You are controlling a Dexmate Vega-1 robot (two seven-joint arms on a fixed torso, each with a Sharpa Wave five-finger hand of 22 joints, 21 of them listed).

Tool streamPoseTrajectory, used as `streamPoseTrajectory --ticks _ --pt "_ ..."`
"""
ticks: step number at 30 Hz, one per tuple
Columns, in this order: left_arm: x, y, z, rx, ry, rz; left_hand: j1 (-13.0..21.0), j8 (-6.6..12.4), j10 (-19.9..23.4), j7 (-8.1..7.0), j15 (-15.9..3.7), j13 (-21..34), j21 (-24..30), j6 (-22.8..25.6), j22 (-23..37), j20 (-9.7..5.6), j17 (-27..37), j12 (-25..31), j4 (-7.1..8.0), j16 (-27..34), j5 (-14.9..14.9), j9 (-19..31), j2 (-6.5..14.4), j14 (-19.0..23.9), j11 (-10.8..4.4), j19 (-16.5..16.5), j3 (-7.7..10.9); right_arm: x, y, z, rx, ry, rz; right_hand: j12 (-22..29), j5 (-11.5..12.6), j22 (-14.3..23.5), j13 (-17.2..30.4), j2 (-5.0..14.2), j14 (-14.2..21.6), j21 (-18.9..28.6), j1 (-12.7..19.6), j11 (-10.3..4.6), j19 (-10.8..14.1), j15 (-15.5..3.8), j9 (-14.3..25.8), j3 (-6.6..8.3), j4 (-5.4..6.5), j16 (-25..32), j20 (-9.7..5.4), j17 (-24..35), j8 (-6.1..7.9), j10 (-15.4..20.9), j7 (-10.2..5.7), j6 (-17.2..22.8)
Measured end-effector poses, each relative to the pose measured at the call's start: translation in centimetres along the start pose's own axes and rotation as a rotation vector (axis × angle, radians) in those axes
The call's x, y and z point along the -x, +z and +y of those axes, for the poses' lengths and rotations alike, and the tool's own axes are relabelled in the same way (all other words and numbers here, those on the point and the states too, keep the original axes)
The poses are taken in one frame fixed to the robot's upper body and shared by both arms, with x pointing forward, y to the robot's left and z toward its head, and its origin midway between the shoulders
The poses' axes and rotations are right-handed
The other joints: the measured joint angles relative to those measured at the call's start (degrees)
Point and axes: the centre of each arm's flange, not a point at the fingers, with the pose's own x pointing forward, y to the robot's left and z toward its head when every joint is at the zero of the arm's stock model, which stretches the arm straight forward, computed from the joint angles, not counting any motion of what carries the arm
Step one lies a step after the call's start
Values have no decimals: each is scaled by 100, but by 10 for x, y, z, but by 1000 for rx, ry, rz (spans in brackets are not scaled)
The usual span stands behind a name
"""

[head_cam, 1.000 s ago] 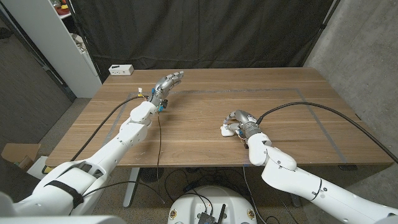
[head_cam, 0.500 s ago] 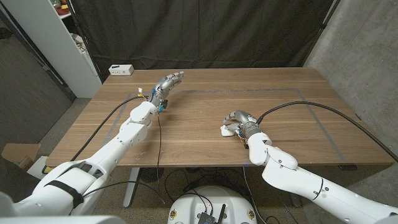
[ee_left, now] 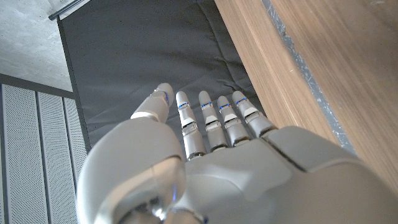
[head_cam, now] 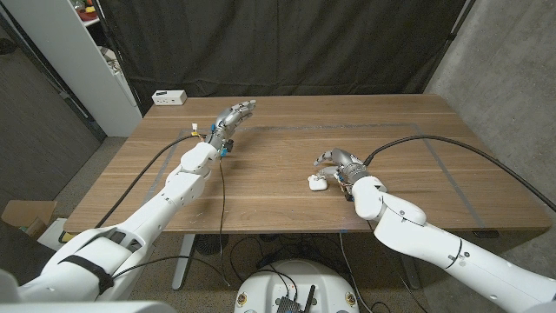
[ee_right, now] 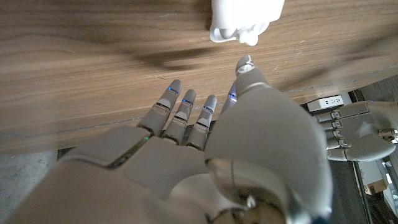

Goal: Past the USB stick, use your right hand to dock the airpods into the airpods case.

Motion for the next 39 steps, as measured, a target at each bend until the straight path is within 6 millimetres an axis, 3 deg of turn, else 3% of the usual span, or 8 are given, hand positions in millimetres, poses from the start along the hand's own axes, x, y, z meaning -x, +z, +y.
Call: streamPoseTrajectory --ticks 11,12,22,39 --pt "1 -1 2 -1 8 10 0 0 0 0 0 0 0 0 -1 0 0 1 0 -21 0 0 0 0 0 0 0 -9 -30 -35 -23 -34 53 -42 0 0 1 -45 -60 0 -106 -60 -1 2 -54 -47 47 -22 1 10 0 -60 -83 84" --pt "5 3 5 -9 6 2 0 0 0 0 0 0 0 0 -1 0 0 1 0 -22 0 0 0 0 0 0 0 -8 -15 -17 -135 81 -20 -42 0 0 1 -46 -72 0 -107 -60 -1 -11 -54 -47 47 -22 1 10 0 -60 -80 86" --pt "7 3 6 -8 5 6 0 0 0 0 0 0 -23 0 -1 0 0 1 0 -22 0 0 0 0 0 0 1 -4 -14 -21 -154 92 -29 -42 0 0 1 -116 -77 0 -176 -60 -32 -16 -79 -106 25 -22 31 10 0 -60 -18 208" --pt "9 2 9 -10 -2 18 0 0 0 0 0 -1 -32 0 -2 0 0 1 0 -22 0 0 0 0 0 0 1 -6 -11 -1 -148 89 -2 -42 44 0 16 -120 -76 0 -181 -40 11 -16 -105 -135 6 -22 75 11 0 -40 -9 278"
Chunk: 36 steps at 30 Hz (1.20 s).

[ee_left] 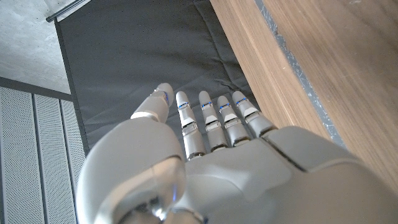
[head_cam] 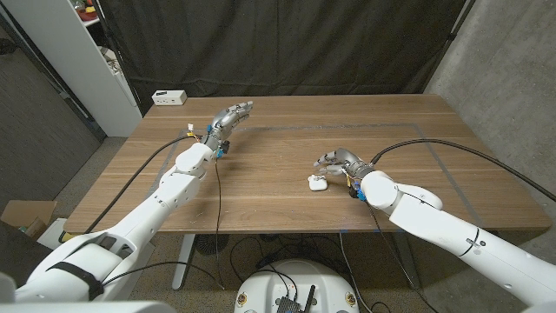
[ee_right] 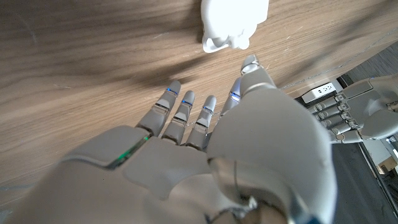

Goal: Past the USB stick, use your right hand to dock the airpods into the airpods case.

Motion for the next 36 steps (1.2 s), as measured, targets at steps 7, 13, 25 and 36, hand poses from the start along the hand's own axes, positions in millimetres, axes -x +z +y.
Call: streamPoseTrajectory --ticks 7,13,25,36 --pt "0 -2 3 2 1 6 0 0 0 0 0 0 -13 0 0 0 0 0 0 0 0 0 0 0 0 0 0 -2 -1 6 7 -3 11 1 0 0 0 0 0 22 0 0 18 0 -9 1 1 0 18 0 0 0 0 0" --pt "0 -3 3 6 1 7 0 0 0 0 0 0 -13 0 0 0 0 0 0 0 0 0 0 0 0 0 0 -3 -2 9 11 -2 20 1 0 1 -1 0 0 22 0 0 18 0 -28 1 1 0 18 0 0 0 0 0" --pt "-2 -4 5 11 -2 8 0 0 0 0 0 28 -13 0 0 0 0 0 16 0 0 0 0 0 0 0 -16 -4 -4 13 10 2 37 2 0 -15 -1 47 0 22 47 -32 24 0 -53 34 -63 0 9 0 0 31 4 59" --pt "-5 -5 6 14 -8 13 0 0 0 0 0 28 -13 0 -1 0 0 -22 16 0 0 0 0 0 0 0 -15 -4 -4 17 6 11 43 2 0 -13 -1 46 20 20 46 -37 17 20 -73 34 -63 28 -5 1 0 87 0 123"
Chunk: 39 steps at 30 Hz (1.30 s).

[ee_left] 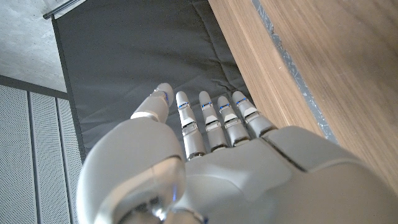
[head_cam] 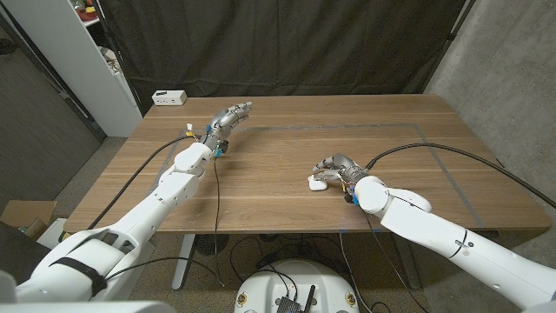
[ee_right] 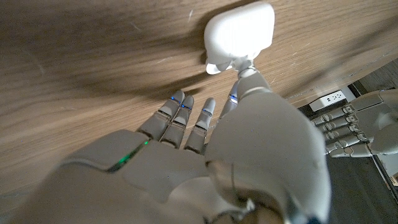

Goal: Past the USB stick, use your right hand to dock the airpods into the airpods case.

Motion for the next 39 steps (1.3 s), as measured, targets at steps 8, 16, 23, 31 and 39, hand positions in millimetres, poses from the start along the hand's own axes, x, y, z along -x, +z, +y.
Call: streamPoseTrajectory --ticks 8,16,23,31,39 --pt "-1 0 0 3 -6 -4 0 0 0 0 0 0 0 0 0 0 0 0 0 0 0 0 0 0 0 0 0 -1 2 1 4 4 -1 0 0 -2 0 0 0 -3 0 0 -1 0 -7 0 0 0 -1 0 0 0 31 31" --pt "-3 -1 2 9 -5 -4 0 0 0 0 0 -1 0 0 0 0 11 0 0 0 0 0 0 0 0 0 0 0 4 1 19 21 6 0 0 -5 0 23 0 -4 23 -31 12 0 -33 0 0 0 13 0 0 30 31 30" --pt "-5 -3 1 13 -6 -3 0 0 0 0 0 -1 -44 0 0 0 14 0 0 0 0 0 0 0 0 0 0 1 4 0 27 27 8 0 0 0 0 23 0 -4 23 -51 12 0 -34 0 0 0 13 0 0 50 53 53" --pt "-6 -2 -1 15 -9 -3 -31 0 0 29 0 -1 -43 -30 0 14 13 0 25 0 0 0 31 0 0 14 -25 1 3 -1 26 32 13 23 -27 -4 -4 60 21 -28 -15 -34 -10 -21 -60 0 1 40 33 0 0 135 164 163" --pt "-7 -4 -3 14 -6 1 -54 0 0 52 0 -2 -43 -7 0 30 13 0 25 0 0 0 7 0 0 31 -24 1 -3 -1 21 30 24 23 -26 -1 -15 83 72 -17 7 -32 -11 -12 -59 0 0 62 31 0 0 194 182 186"
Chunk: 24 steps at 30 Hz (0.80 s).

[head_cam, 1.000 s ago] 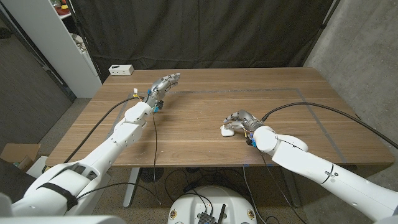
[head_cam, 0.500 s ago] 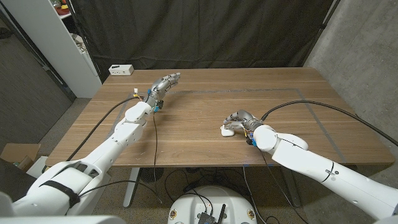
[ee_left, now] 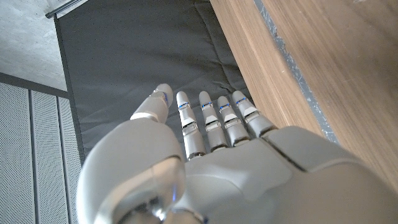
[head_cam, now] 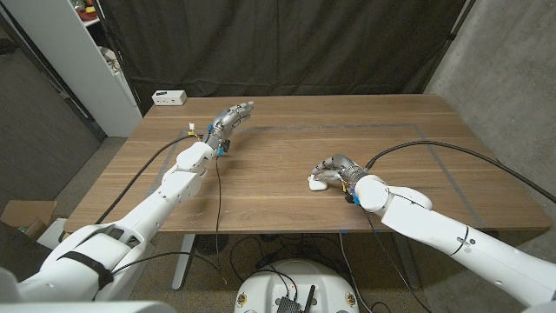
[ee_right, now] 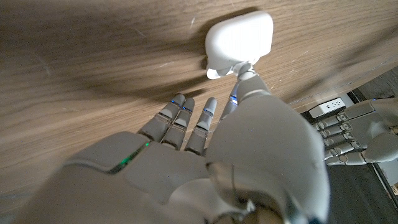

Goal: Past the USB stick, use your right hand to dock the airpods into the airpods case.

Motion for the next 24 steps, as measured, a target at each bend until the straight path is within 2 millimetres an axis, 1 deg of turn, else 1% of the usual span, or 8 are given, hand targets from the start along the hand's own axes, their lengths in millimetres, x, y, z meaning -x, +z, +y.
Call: streamPoseTrajectory --ticks 2,7,9,18,19,21,24 --pt "0 2 -3 0 -5 -3 0 0 0 0 0 0 0 0 0 0 0 0 0 0 0 0 0 0 0 0 0 -1 1 0 -7 -2 -10 0 0 6 0 0 10 3 0 -15 0 -9 0 0 0 0 -1 0 0 15 -8 49" --pt "0 1 -3 -2 0 3 0 0 0 0 0 0 0 0 0 0 0 -10 0 0 0 0 0 0 0 0 0 -2 -1 0 -9 -2 -9 0 0 13 0 0 10 19 0 -20 0 -9 0 0 0 0 -20 0 0 20 -8 49" --pt "1 3 -5 -4 -4 1 -30 0 0 0 0 0 0 -1 0 0 0 -22 0 0 0 0 30 0 0 0 0 -3 -1 0 -13 2 -12 0 0 15 0 0 10 20 0 -20 1 -10 0 0 0 0 -21 0 0 20 -8 49" --pt "0 4 -7 -7 -7 5 -55 0 0 -1 0 -1 0 -1 0 0 -1 -22 0 0 42 0 5 0 0 -1 0 -2 -2 -1 -13 12 -11 0 1 -6 1 0 9 17 0 -6 -6 -10 1 0 0 0 -28 0 0 6 -3 44" --pt "0 3 -7 -7 -6 5 -61 0 0 -1 0 -1 0 -1 0 0 -1 -22 0 0 42 0 -1 0 0 -1 0 -1 -2 -1 -13 12 -11 0 1 -7 1 0 9 14 0 1 -6 -10 1 0 0 0 -27 0 -14 -1 15 21" --pt "0 3 -8 -5 -8 5 -61 0 0 9 0 -1 0 10 0 0 -1 -22 0 0 42 0 -1 0 0 -1 0 0 -3 -1 -14 13 -10 0 1 -8 1 0 9 14 0 1 -5 -10 1 0 0 0 -27 -1 -66 -1 -16 -30" --pt "0 3 -9 -5 -9 5 -61 0 0 9 0 -1 0 10 0 0 -1 -22 0 0 42 0 0 0 0 -1 0 2 -3 -1 -18 9 -14 0 2 -8 -27 0 9 12 0 1 -5 -10 -26 0 0 -1 -26 -1 -67 -1 -6 -79"
